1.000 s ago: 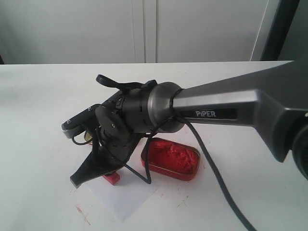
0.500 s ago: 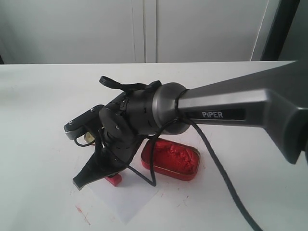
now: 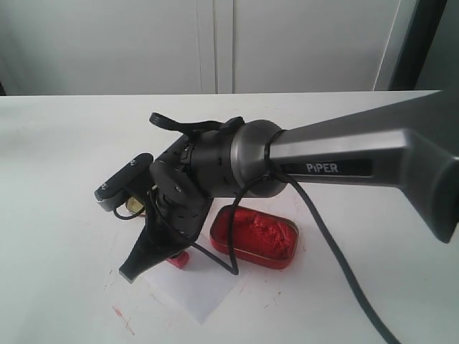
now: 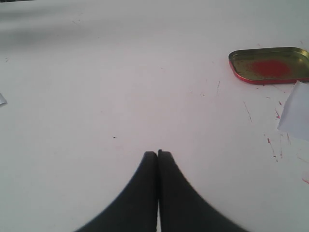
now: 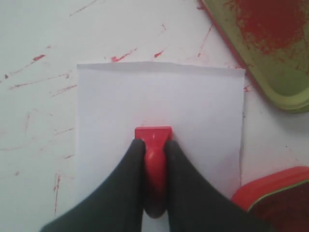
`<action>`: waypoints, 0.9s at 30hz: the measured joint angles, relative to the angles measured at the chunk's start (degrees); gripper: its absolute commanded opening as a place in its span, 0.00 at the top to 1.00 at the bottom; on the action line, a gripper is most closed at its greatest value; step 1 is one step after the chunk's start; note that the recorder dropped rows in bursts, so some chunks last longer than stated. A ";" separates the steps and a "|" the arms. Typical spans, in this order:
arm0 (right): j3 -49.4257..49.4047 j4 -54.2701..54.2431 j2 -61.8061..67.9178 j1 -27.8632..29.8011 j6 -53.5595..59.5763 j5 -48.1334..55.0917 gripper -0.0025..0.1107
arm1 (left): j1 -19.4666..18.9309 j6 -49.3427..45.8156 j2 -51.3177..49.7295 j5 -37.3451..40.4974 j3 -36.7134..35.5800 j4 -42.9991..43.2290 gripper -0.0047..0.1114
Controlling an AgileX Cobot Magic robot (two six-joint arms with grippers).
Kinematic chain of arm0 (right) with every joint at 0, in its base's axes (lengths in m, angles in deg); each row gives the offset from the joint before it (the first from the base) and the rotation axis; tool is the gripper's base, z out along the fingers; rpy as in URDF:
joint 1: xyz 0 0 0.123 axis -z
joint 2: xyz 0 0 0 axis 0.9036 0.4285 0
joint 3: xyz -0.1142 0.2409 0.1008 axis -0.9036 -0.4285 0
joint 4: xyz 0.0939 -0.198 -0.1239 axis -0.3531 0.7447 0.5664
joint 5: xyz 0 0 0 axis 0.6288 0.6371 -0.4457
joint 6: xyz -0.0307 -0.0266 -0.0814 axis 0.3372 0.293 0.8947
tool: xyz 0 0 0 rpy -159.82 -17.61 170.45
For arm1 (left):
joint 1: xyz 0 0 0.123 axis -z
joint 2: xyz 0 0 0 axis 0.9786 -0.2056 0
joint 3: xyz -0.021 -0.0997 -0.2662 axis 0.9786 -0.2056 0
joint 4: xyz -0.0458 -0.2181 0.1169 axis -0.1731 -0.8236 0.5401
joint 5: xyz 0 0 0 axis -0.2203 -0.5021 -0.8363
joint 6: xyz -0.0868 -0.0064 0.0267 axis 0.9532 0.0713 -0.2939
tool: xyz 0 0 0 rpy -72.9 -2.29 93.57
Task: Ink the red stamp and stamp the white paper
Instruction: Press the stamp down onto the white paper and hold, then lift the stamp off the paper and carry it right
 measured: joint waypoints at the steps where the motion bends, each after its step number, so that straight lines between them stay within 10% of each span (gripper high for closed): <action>1: 0.00 0.16 -0.14 0.00 0.32 0.00 0.98 | 0.00 0.00 0.00 0.00 0.00 0.00 0.96; 27: 0.00 0.87 -3.69 0.13 1.49 0.00 0.98 | 0.00 0.00 0.00 0.00 0.00 0.00 0.96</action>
